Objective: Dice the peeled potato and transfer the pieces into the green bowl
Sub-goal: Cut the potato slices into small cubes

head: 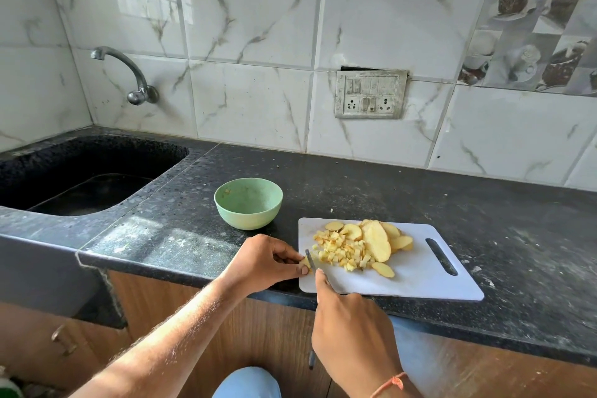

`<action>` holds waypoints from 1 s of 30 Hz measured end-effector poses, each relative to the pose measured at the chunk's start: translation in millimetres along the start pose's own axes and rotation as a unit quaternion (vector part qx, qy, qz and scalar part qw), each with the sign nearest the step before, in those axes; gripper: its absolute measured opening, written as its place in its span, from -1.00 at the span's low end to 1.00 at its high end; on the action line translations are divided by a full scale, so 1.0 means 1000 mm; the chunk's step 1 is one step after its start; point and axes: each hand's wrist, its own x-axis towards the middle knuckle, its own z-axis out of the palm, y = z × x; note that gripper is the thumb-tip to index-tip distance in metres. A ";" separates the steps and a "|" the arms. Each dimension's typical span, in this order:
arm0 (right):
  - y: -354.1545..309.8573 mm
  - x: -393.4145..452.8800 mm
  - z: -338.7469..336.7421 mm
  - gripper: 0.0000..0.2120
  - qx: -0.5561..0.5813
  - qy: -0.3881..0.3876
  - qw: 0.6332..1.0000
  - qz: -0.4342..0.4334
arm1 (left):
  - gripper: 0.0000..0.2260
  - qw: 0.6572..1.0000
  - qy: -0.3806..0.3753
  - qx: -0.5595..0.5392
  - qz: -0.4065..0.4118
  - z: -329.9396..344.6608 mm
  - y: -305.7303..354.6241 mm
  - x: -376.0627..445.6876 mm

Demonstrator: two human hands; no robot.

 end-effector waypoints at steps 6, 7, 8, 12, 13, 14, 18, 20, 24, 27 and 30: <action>-0.012 0.013 0.001 -0.39 -0.053 -0.015 0.998 -0.003 | -0.84 1.000 -0.008 -0.014 0.010 0.000 0.000 0.000; -0.014 0.015 0.001 -0.38 -0.059 -0.018 0.998 -0.003 | -0.84 1.000 -0.007 -0.015 0.010 0.001 -0.001 0.000; -0.016 0.016 0.001 -0.38 -0.063 -0.021 0.998 -0.005 | -0.84 1.000 -0.006 -0.016 0.011 0.001 -0.002 0.000; -0.021 0.016 0.001 -0.37 -0.078 -0.044 0.996 -0.005 | -0.84 1.000 -0.008 -0.018 0.009 0.000 -0.004 0.000; -0.021 0.015 0.001 -0.36 -0.078 -0.049 0.996 -0.004 | -0.84 1.000 -0.008 -0.016 0.008 0.000 -0.004 0.000; -0.020 0.014 0.001 -0.36 -0.074 -0.056 0.996 -0.002 | -0.84 1.000 -0.008 -0.014 0.008 0.000 -0.004 0.000; -0.016 0.008 0.001 -0.31 -0.045 -0.104 0.993 0.010 | -0.87 1.000 -0.010 -0.009 0.007 0.000 -0.004 0.001; -0.015 0.004 0.001 -0.28 -0.035 -0.129 0.991 0.025 | -0.89 1.000 -0.009 -0.008 0.010 0.001 -0.003 -0.001; -0.017 0.000 -0.001 -0.21 -0.037 -0.197 0.979 0.038 | -0.90 1.000 -0.007 -0.004 0.013 0.001 -0.003 -0.001; -0.012 -0.007 -0.004 -0.22 -0.035 -0.237 0.970 0.046 | -0.89 1.000 -0.004 -0.002 0.006 0.001 -0.002 -0.002; -0.002 -0.014 -0.013 -0.27 -0.031 -0.235 0.971 0.035 | -0.89 1.000 -0.006 -0.005 0.000 0.001 -0.001 -0.002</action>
